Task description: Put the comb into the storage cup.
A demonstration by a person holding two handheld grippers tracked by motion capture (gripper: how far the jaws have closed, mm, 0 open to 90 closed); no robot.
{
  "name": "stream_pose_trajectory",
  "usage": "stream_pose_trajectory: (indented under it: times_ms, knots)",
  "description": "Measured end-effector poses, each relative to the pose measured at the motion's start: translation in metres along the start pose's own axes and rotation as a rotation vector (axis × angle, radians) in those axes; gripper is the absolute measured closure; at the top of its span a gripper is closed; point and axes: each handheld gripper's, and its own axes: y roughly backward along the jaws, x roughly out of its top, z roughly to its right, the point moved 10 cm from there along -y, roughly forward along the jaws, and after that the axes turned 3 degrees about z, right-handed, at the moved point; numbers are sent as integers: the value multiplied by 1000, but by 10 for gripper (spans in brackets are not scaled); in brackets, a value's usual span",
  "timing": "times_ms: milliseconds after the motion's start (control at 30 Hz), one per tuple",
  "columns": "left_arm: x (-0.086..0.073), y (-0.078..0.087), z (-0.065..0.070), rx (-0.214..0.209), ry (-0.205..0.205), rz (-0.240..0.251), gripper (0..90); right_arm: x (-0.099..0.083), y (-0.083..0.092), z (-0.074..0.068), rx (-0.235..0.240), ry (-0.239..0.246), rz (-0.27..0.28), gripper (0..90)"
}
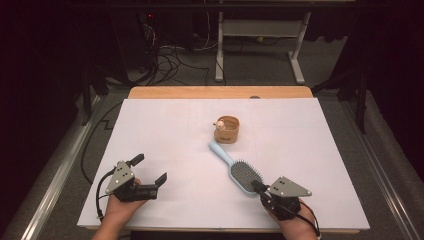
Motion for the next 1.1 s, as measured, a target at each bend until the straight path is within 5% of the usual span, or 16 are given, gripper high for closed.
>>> stream_pose_trajectory:
  times_ms: [300, 500, 1100]
  knots:
    - [-1, 0, -2, 11, 20, 0, 0, -4, 11, 70, -139, -146, 49, 835]
    - [0, 0, -4, 14, 29, 2, 0, -16, 18, 99, -171, -236, 63, 737]
    - [2, 2, -1, -9, 36, 0, 1, -11, 16, 94, -71, -243, 130, 139]
